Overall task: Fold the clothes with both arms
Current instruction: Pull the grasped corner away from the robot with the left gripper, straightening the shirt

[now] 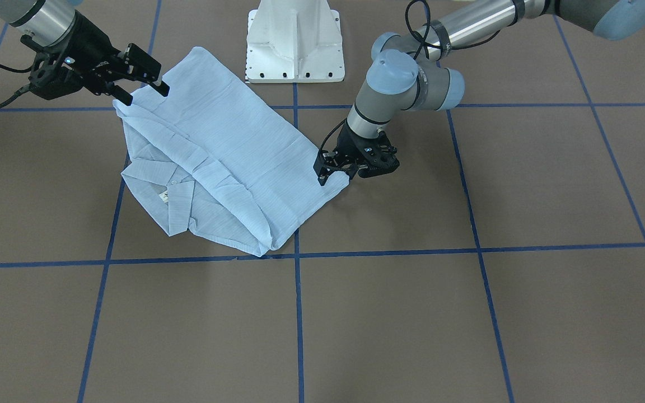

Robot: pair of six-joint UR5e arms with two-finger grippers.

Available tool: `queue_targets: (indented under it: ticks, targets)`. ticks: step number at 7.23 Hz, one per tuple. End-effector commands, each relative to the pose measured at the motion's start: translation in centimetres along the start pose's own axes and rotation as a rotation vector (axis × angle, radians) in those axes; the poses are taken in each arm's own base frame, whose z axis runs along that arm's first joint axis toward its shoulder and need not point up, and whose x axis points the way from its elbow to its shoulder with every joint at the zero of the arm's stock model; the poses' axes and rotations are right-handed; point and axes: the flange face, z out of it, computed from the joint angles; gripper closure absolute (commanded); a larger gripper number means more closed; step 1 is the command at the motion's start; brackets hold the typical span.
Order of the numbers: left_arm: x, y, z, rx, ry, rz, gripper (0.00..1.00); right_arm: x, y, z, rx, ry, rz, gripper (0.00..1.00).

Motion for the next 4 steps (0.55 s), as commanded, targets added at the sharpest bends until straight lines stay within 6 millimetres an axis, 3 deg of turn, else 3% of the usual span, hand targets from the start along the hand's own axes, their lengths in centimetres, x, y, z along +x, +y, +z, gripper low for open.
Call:
queue_targets:
  ticks: [1,4]
  targets:
    - [0.0,0.0,-0.1,-0.003,0.002,0.001,0.54,0.2,-0.1,-0.1,0.002,0.002,0.004,0.0]
    - [0.9,0.5,-3.2,-0.009,0.059,0.012,1.0,0.2,0.1,-0.5,0.003,-0.001,0.003,0.0]
